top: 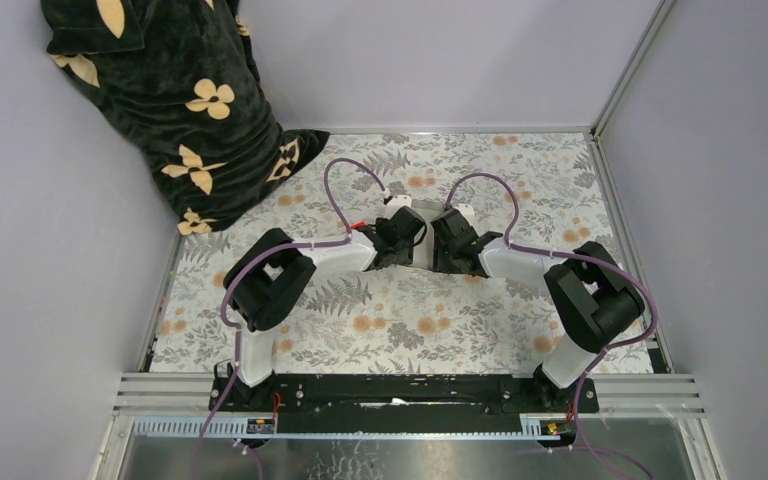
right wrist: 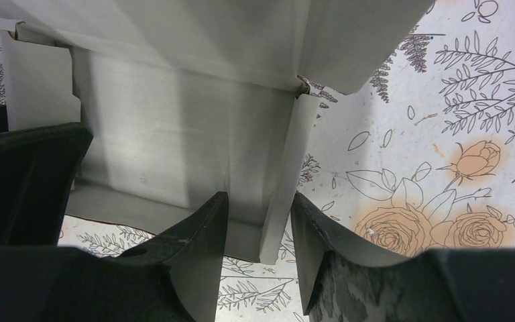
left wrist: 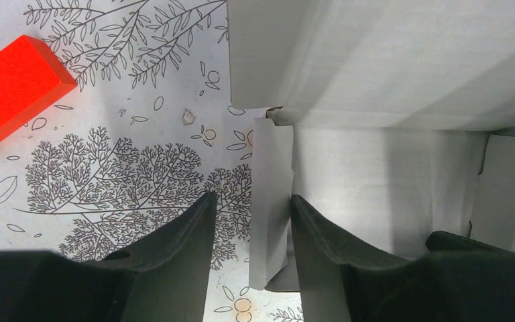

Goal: Fold the paper box
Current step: Fold the paper box at the center of the board.

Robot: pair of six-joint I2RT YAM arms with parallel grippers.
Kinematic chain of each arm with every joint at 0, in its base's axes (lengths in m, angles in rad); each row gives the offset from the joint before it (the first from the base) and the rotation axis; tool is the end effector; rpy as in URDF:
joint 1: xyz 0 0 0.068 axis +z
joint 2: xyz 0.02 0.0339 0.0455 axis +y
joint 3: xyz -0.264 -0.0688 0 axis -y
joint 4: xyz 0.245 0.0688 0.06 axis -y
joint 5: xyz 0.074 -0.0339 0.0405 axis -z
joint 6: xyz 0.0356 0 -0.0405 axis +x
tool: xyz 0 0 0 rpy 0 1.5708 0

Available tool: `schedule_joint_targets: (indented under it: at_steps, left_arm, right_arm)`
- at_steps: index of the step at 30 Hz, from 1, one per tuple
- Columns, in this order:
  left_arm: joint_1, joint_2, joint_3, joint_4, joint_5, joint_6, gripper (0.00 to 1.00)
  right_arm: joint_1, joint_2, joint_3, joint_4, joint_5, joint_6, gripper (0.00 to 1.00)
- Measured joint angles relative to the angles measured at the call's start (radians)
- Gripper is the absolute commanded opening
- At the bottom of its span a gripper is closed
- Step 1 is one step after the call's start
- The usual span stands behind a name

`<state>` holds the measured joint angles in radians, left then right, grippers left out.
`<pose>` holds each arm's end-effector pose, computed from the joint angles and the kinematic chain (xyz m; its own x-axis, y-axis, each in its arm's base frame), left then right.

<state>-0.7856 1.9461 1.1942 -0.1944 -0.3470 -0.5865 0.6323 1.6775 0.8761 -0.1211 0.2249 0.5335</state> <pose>0.2910 -0.2740 0.1484 -0.7680 0.0321 -0.6397 0.1194 0.9884 -0.0938 0.2687 0.1870 0.1551 -0.7914 0.0347 -0.6103 -0.0755 0.9852 0.1540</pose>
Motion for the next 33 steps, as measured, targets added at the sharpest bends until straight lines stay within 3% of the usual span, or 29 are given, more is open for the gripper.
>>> schedule_joint_targets:
  at_steps: [6, 13, 15, 19, 33]
  left_arm:
    - [0.000, -0.003, -0.005, 0.002, 0.000, 0.000, 0.47]
    - [0.008, -0.018, -0.027, 0.019, 0.024, -0.003, 0.16]
    - [0.014, -0.026, -0.037, 0.022, 0.036, -0.001, 0.15]
    - [0.021, -0.029, -0.042, 0.025, 0.051, 0.004, 0.02]
    - [0.024, -0.026, -0.029, 0.003, 0.033, 0.031, 0.00]
  right_arm:
    - [0.000, 0.000, 0.000, 0.000, 0.000, -0.002, 0.46]
    - [0.000, 0.000, 0.000, 0.001, -0.001, -0.003, 0.46]
    - [0.000, 0.001, 0.001, 0.001, -0.001, -0.004, 0.46]
    - [0.000, 0.003, 0.003, 0.001, -0.002, -0.005, 0.46]
    - [0.001, 0.012, 0.013, 0.000, -0.002, -0.006, 0.46]
